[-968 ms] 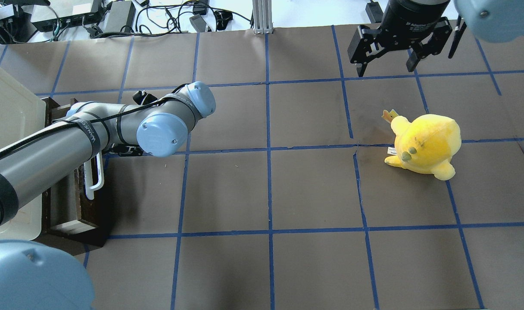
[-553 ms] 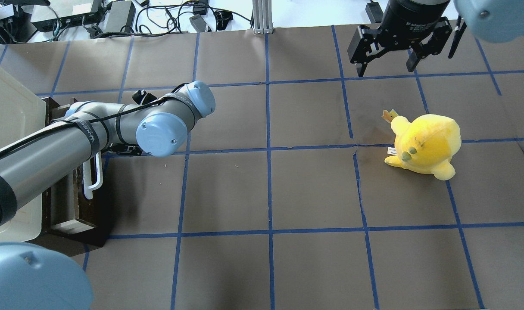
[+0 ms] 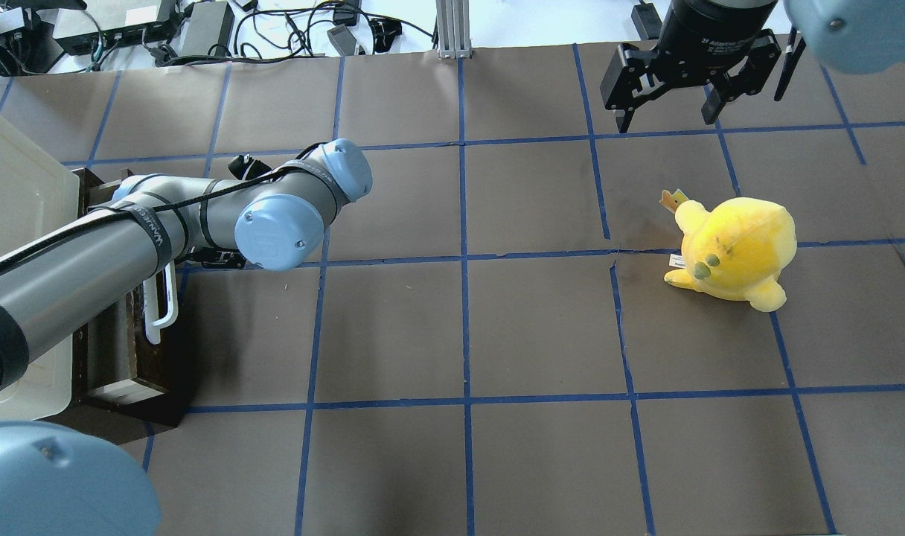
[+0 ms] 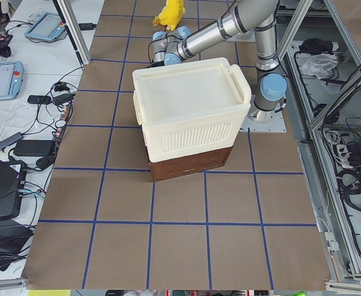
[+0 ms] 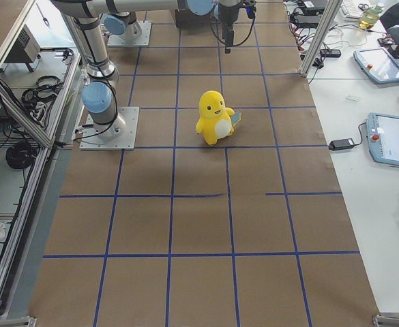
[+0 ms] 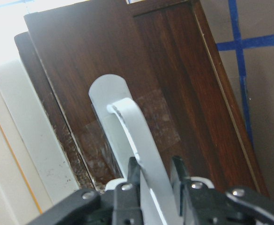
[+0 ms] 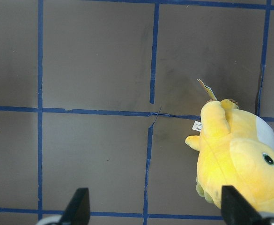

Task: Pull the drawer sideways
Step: 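Keep pulling the drawer open with the left gripper toward the table center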

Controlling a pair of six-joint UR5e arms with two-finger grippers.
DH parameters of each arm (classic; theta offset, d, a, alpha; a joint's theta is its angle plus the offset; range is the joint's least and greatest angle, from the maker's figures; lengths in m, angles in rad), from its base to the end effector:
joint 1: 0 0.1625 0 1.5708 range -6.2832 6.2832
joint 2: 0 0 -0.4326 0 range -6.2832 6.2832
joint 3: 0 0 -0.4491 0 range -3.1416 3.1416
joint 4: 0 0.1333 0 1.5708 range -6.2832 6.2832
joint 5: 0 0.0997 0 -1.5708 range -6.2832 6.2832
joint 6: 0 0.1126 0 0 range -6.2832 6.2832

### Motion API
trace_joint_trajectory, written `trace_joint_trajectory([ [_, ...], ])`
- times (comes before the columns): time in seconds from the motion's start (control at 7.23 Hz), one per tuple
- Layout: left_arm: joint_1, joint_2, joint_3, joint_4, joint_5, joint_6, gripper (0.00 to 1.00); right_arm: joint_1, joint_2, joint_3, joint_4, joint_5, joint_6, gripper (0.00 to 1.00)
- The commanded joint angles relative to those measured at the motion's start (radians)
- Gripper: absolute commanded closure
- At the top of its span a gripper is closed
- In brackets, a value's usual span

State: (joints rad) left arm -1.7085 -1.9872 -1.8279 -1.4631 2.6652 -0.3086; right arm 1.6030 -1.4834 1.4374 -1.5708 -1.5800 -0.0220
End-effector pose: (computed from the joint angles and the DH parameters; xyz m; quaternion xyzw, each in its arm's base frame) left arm -0.1129 -0.5724 0.1810 0.0747 0.8294 0.1219 0.5400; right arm 0.1512 -0.5866 0.5062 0.0270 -0.9994 0.0230 0.0045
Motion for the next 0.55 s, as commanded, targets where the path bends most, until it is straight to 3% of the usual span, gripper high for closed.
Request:
trace_joint_trajectory([
  [0.0, -0.006, 0.001, 0.013, 0.000, -0.007, -0.001, 0.77, 0.000, 0.000, 0.000, 0.000, 0.000, 0.000, 0.00],
  [0.41, -0.037, -0.002, 0.016, 0.000, -0.013, -0.001, 0.77, 0.000, 0.000, 0.000, 0.000, 0.000, 0.000, 0.00],
])
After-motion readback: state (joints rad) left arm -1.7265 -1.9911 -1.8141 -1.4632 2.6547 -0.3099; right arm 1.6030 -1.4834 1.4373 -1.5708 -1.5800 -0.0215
